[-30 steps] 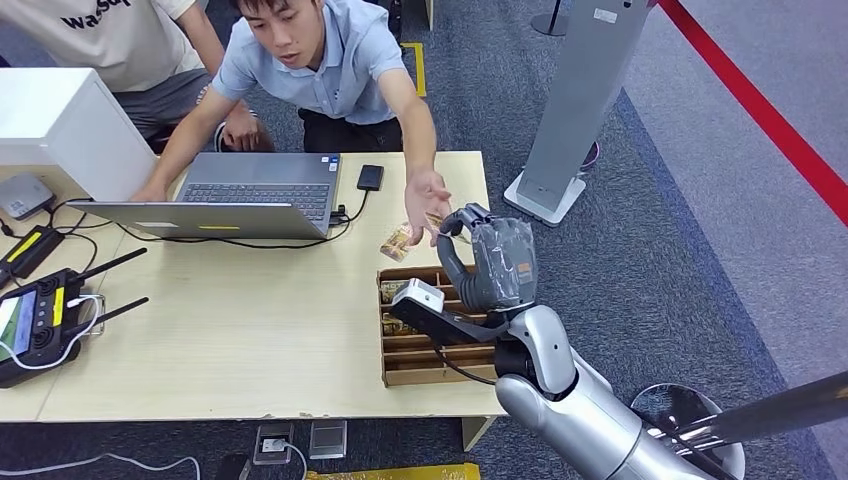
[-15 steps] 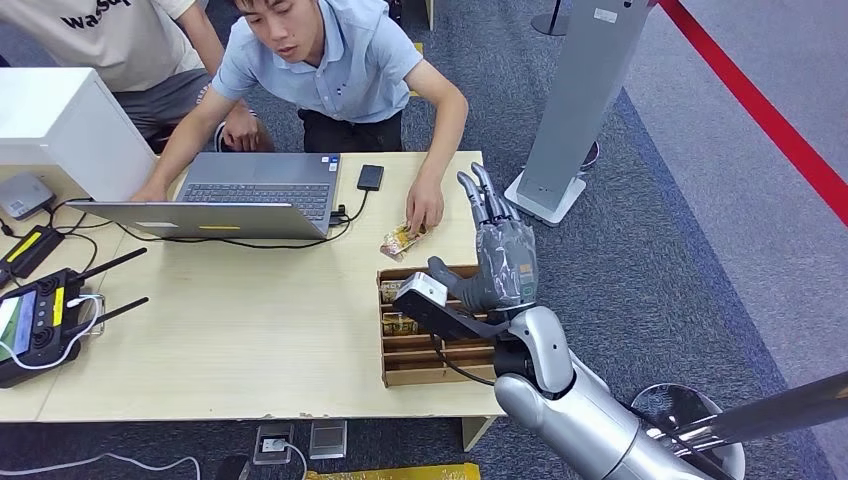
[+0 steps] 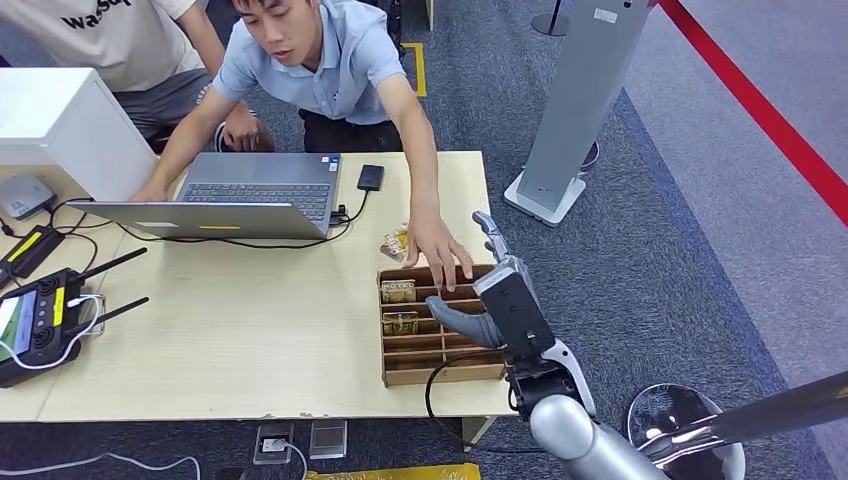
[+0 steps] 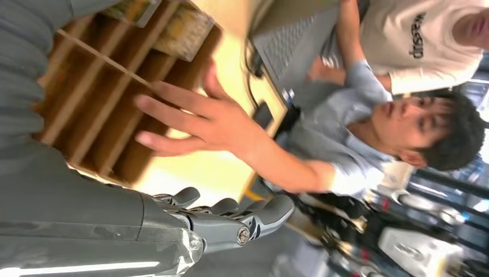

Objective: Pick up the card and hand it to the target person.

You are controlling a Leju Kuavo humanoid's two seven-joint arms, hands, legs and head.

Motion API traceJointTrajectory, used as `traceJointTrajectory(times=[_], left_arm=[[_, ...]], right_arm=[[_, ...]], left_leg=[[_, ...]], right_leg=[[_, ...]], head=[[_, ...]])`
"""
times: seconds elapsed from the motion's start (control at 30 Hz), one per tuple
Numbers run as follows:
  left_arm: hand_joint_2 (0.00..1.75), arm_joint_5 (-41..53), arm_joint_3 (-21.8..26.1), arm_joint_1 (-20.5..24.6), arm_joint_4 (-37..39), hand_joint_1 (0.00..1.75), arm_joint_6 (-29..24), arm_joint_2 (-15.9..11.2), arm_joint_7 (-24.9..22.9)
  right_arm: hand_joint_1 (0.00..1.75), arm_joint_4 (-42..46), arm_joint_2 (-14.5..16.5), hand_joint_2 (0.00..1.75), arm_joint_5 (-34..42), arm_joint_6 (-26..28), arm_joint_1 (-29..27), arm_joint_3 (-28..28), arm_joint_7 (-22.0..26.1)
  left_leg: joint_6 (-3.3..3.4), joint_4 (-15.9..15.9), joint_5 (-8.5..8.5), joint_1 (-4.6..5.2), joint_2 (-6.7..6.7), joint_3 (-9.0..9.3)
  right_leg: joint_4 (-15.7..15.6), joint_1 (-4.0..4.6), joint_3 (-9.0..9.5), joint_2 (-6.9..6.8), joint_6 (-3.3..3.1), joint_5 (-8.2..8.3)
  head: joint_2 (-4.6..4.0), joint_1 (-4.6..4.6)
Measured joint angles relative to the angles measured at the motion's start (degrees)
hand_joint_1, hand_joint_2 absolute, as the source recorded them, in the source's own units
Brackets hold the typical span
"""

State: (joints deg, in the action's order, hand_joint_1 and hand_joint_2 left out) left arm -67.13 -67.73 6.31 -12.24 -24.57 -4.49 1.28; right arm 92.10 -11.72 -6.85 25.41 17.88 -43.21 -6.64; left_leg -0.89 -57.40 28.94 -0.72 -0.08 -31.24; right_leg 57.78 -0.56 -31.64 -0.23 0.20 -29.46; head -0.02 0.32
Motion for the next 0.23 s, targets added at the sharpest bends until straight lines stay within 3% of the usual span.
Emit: traceJointTrajectory(times=[0.23], left_arm=[[0.0, -1.0, 0.0, -0.1, 0.0, 0.0, 0.9, -0.1, -0.1]], right_arm=[[0.0, 3.6, -2.4, 1.75, 8.5, -2.9, -6.1, 2.3, 0.6]], left_leg=[[0.0, 0.0, 0.0, 0.0, 0.0, 0.0]], right_leg=[[0.0, 0.0, 0.0, 0.0, 0.0, 0.0]], head=[[0.0, -0.01]])
